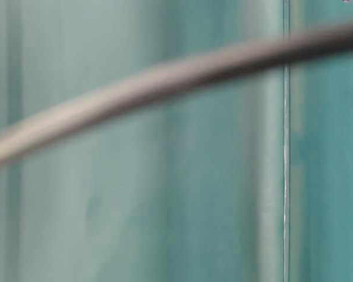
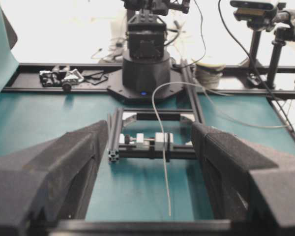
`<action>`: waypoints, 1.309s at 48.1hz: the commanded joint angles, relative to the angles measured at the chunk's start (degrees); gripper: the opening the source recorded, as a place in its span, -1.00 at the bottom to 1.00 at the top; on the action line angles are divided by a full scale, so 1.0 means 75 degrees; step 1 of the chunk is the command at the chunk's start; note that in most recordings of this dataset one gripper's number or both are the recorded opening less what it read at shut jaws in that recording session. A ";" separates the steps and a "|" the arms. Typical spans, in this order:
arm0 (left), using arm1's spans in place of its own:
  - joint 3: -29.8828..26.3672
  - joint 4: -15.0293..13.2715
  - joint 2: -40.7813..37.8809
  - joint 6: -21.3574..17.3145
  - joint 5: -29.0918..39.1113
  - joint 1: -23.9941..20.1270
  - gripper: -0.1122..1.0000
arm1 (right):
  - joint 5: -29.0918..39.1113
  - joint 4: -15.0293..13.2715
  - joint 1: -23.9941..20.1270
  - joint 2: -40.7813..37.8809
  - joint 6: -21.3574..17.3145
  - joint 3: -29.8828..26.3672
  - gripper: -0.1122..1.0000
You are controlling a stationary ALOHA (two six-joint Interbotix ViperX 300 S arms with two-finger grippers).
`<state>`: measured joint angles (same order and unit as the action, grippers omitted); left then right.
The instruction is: Insert the wire through the hole in the metal fitting marked with a red label.
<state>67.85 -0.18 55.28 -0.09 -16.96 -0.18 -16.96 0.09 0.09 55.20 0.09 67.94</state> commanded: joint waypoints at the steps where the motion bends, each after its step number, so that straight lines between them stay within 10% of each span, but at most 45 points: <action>1: -0.0012 -0.0234 -0.0094 -0.0035 -0.0047 -0.0012 -0.36 | -0.0047 0.0023 0.0035 -0.0047 -0.0070 -0.0059 -0.36; 10: 0.0152 -0.0246 -0.0105 0.0059 -0.0059 -0.0012 -0.83 | -0.0082 0.0023 0.0035 -0.0105 -0.0258 0.0211 -0.83; 29: 0.0141 -0.0270 -0.1758 0.0047 -0.1008 0.0000 -0.45 | -0.0445 0.0023 0.0035 -0.1430 -0.0914 0.0223 -0.84; 41: 0.0258 -0.0270 -0.2625 -0.0012 -0.1371 0.0000 0.72 | -0.0703 0.0023 0.0035 -0.2133 -0.1359 0.0293 0.05; 46: 0.0223 -0.0270 -0.3035 -0.0012 -0.1453 0.0000 0.71 | -0.0797 0.0023 0.0035 -0.2332 -0.1406 0.0270 0.59; 63: 0.0105 -0.0270 -0.4711 0.0000 -0.2484 0.0000 0.71 | -0.1125 0.0023 -0.0094 -0.3621 -0.1582 0.0070 0.57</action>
<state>69.87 -2.11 21.71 -0.09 -33.40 -0.18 -24.79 0.18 -0.09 29.79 -11.25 70.22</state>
